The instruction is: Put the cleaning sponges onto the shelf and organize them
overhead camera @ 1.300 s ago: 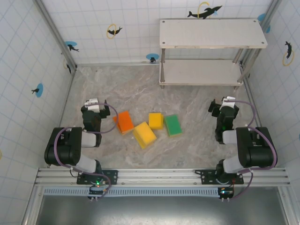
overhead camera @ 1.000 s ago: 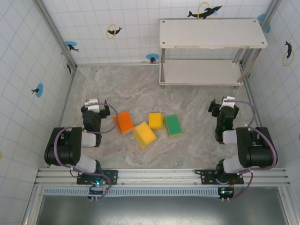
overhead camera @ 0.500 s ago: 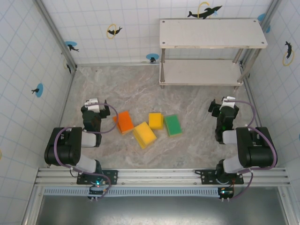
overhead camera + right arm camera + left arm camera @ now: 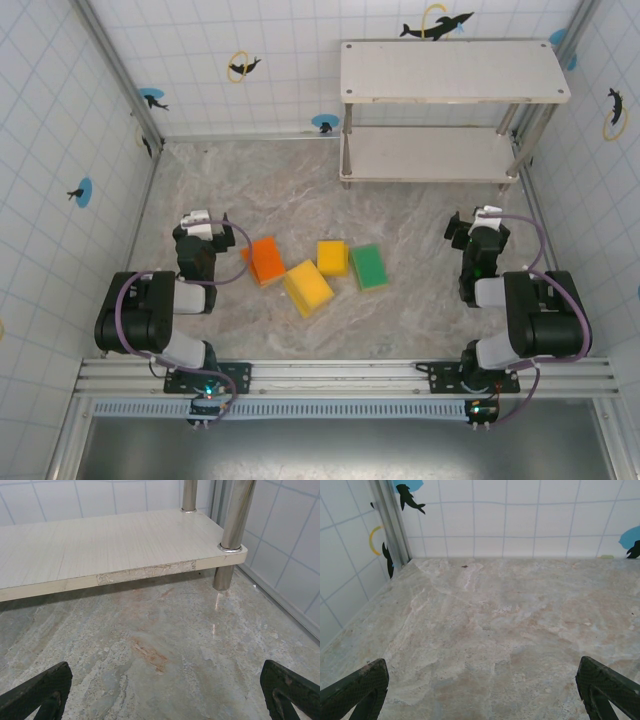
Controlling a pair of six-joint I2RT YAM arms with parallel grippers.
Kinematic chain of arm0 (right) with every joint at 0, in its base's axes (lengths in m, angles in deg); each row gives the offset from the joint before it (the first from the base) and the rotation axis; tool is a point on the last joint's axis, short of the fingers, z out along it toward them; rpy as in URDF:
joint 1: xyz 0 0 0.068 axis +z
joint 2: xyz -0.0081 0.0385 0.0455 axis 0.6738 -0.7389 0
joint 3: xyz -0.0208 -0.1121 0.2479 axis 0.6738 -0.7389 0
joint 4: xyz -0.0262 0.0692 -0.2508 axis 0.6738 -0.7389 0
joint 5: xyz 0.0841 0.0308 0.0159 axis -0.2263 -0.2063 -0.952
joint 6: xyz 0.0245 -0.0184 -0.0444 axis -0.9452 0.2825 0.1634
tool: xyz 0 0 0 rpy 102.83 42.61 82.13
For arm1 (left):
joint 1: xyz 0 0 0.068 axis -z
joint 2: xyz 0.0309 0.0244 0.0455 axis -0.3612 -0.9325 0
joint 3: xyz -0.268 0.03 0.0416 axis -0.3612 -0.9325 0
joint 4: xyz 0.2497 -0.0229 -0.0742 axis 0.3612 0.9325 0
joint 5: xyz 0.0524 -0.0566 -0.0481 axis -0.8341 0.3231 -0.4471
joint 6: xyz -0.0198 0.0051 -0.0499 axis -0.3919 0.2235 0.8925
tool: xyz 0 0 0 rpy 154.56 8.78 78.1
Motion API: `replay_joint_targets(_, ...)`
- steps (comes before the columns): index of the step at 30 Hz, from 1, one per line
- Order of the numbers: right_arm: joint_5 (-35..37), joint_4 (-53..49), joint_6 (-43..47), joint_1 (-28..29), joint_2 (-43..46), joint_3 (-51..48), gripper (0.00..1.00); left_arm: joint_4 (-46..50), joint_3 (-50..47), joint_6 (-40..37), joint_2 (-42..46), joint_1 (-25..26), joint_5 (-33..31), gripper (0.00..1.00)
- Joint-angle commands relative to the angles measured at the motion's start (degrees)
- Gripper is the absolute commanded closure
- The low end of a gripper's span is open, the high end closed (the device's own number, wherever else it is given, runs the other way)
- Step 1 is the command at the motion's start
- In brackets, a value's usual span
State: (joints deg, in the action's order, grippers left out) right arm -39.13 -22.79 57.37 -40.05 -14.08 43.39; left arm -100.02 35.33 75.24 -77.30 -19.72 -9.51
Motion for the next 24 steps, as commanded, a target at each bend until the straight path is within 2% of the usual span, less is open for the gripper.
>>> replay_joint_targets(1,1.08,1.22,-0.14,0.41,-0.26,1.87,0.01,-1.88,0.34,0.78,-0.2,0.04,-0.7,0.03)
replay_joint_targets(3,1.03,1.25,-0.14,0.4,-0.26,1.85,0.01,1.49,1.72,0.17,1.67,0.15,0.12,0.02)
replay_joint_targets(5,-1.0,0.22,0.84,0.41,0.06,2.72,0.01,10.66,4.67,0.46,5.13,0.7,-1.1,0.02)
replay_joint_targets(7,-3.13,-4.97,1.65,0.51,1.64,4.58,0.01,20.24,8.73,2.34,8.32,0.71,-2.73,0.02)
replay_joint_targets(9,-4.05,-11.42,2.38,0.7,3.91,7.13,0.01,27.88,11.74,4.03,11.03,0.72,-1.16,0.02)
replay_joint_targets(13,-6.73,-29.03,1.11,1.19,8.3,14.52,0.01,34.57,13.14,9.15,15.88,0.84,2.24,0.03)
replay_joint_targets(18,-16.57,-44.03,-3.08,3.03,10.9,21.17,0.01,42.24,13.99,15.72,19.92,1.13,4.13,0.02)
replay_joint_targets(24,-24.42,-60.04,-3.07,11.94,9.08,27.62,0.01,52.85,16.84,19.66,22.32,1.71,7.93,0.02)
